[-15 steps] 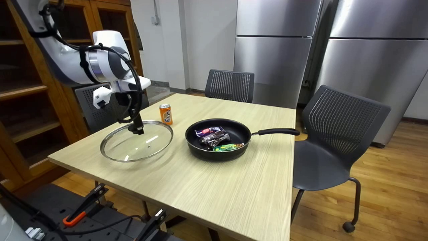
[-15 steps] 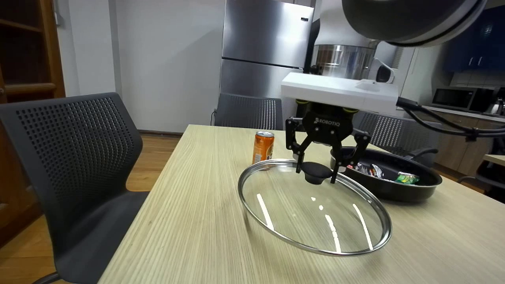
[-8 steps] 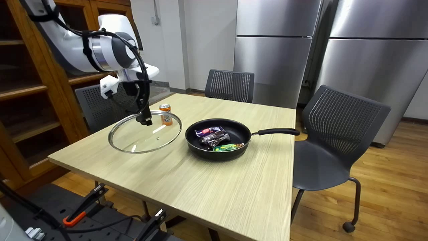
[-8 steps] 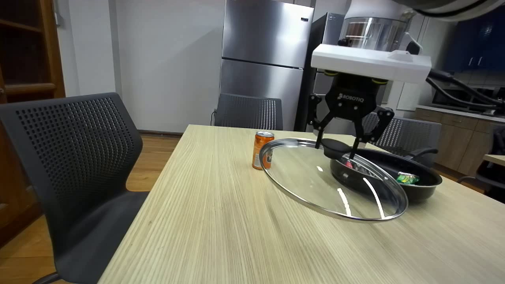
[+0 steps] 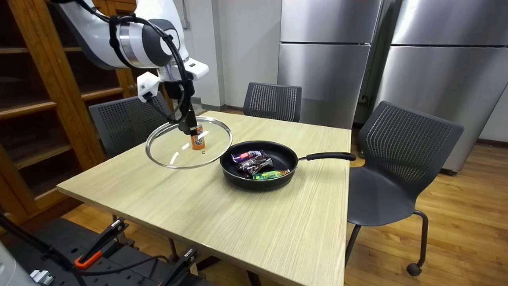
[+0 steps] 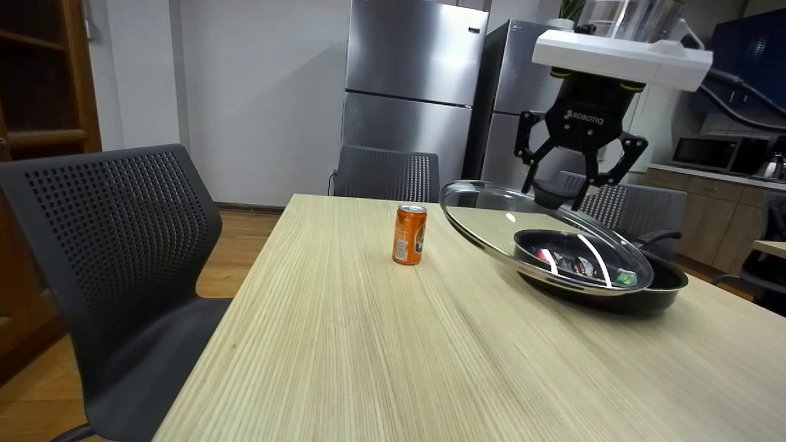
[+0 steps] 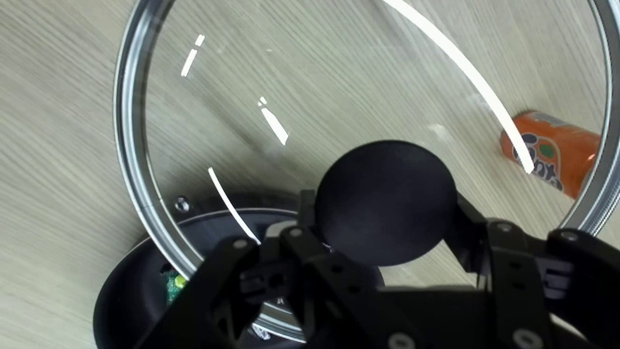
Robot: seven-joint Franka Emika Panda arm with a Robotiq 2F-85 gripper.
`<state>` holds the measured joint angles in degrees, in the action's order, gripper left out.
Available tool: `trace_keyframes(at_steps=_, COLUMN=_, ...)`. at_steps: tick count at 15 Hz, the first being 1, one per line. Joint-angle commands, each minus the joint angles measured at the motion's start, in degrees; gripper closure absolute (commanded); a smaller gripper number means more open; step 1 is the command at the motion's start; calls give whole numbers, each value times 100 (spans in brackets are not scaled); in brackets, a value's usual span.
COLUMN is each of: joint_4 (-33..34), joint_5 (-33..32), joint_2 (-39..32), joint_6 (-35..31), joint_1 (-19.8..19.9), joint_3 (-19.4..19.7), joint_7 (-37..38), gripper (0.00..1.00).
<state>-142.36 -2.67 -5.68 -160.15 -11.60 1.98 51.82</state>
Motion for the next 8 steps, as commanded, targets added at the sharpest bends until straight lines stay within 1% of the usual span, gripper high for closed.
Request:
trace_keyframes(at_steps=1, joint_4=109, joint_5=422, joint_2=336, joint_6=308, joint_1=401, joint_3=-106, joint_7=-558, gripper=61)
trace_keyframes(at_steps=8, joint_4=458, joint_5=861, joint_2=205, joint_6=569, joint_1=848, joint_3=-5, joint_7=-1222, gripper=61)
